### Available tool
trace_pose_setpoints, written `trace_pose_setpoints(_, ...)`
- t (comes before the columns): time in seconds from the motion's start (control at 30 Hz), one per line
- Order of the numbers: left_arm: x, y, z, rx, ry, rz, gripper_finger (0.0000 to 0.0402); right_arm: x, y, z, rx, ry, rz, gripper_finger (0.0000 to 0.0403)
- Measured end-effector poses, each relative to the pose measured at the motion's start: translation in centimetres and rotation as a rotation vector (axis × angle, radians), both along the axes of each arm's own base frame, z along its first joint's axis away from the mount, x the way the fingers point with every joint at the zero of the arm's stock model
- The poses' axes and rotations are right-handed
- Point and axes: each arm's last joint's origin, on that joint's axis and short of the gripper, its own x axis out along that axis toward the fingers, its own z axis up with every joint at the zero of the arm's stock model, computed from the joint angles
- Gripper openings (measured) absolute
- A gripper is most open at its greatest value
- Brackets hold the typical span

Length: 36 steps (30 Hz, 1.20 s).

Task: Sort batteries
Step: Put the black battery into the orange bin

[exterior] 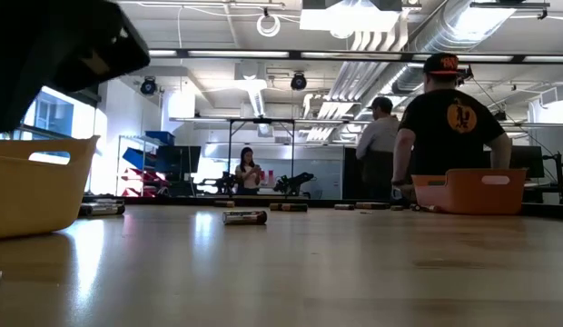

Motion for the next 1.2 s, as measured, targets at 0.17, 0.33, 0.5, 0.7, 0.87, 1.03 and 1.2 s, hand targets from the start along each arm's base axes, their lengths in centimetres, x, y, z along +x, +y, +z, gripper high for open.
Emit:
trace_pose_setpoints(0.17, 0.3, -0.4, -0.7, 0.067, 0.076, 0.083, 0.0217, -0.1, -0.1, -0.1, -0.039, 0.005, 0.012, 0.0)
trace_pose_setpoints(0.33, 0.5, -0.4, -1.6, 0.09, 0.107, 0.165, 0.0214, -0.3, -0.1, -0.1, -0.072, 0.002, 0.011, 0.0)
trace_pose_setpoints(0.5, 0.6, -0.5, -1.9, 0.075, 0.114, 0.208, 0.0214, -0.4, -0.2, -0.1, -0.102, 0.005, 0.019, 0.0)
trace_pose_setpoints(0.7, 0.7, -0.6, -2.5, 0.078, 0.132, 0.233, 0.0214, -0.5, -0.3, -0.2, -0.12, 0.012, 0.017, 0.0)
trace_pose_setpoints(0.87, 1.0, -0.7, -4.0, 0.09, 0.15, 0.264, 0.0213, -0.5, -0.4, -0.2, -0.143, 0.009, 0.009, 0.0)
trace_pose_setpoints(1.03, 1.0, -0.6, -5.5, 0.139, 0.19, 0.282, 0.0204, -0.6, -0.4, -0.2, -0.158, 0.01, 0.003, 0.0)
trace_pose_setpoints(1.2, 1.0, -0.3, -6.4, 0.186, 0.21, 0.283, 0.0099, -0.6, -0.6, -0.2, -0.178, 0.009, -0.008, 0.0)
